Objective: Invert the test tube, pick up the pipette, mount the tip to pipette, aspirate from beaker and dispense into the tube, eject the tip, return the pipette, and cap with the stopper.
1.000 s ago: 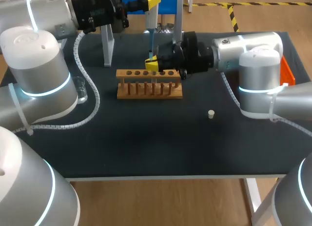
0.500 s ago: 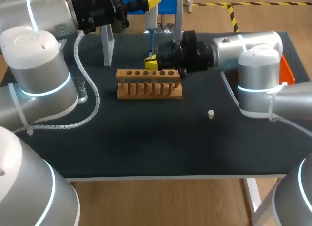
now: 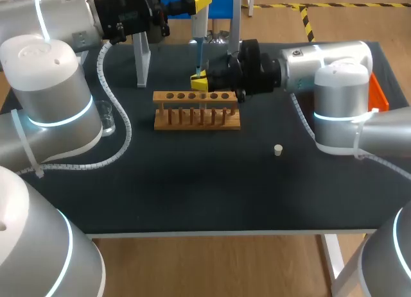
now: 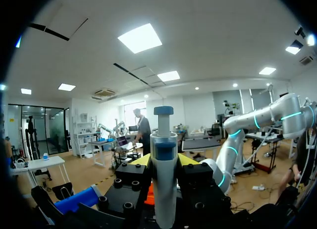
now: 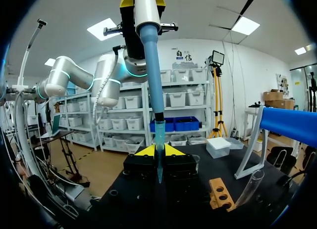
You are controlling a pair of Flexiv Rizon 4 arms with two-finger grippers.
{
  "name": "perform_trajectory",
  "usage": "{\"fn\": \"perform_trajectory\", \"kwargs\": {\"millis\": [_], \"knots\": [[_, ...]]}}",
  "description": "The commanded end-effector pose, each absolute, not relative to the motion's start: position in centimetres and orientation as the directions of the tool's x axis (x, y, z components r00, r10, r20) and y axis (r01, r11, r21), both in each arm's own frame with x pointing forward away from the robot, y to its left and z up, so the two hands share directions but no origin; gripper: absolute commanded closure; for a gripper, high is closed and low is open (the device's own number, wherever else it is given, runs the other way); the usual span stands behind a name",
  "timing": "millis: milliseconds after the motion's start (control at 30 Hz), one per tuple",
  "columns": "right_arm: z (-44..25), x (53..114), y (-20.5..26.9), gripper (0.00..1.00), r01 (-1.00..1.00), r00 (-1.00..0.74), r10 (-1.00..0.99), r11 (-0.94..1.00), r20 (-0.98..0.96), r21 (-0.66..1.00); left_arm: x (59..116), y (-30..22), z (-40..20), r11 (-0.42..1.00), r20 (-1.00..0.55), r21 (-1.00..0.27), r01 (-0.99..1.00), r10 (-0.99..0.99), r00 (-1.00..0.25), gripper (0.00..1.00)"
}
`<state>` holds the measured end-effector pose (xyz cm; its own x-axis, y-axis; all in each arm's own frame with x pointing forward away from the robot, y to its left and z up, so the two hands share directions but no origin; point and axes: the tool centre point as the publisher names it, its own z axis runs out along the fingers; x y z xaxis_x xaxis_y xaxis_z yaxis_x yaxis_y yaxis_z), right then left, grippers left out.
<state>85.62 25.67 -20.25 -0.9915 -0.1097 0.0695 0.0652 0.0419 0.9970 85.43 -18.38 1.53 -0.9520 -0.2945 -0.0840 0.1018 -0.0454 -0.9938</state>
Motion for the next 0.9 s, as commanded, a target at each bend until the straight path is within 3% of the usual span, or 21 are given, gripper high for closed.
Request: {"fn": "perform_trajectory", "kwargs": {"millis": [33, 900], "knots": [[-20.2, 85.6, 25.7, 1.00, 0.059, -0.993, -0.101, 0.040, 0.062, 0.997, 85.4, -18.3, 1.5, -0.047, -0.085, -0.994, 0.103, -0.294, -0.952, 1.00], [-18.8, 86.0, 25.7, 1.00, 0.021, -0.997, -0.078, 0.007, 0.022, 1.000, 85.4, -18.3, 1.5, -0.047, -0.085, -0.994, 0.103, -0.294, -0.952, 1.00]]}}
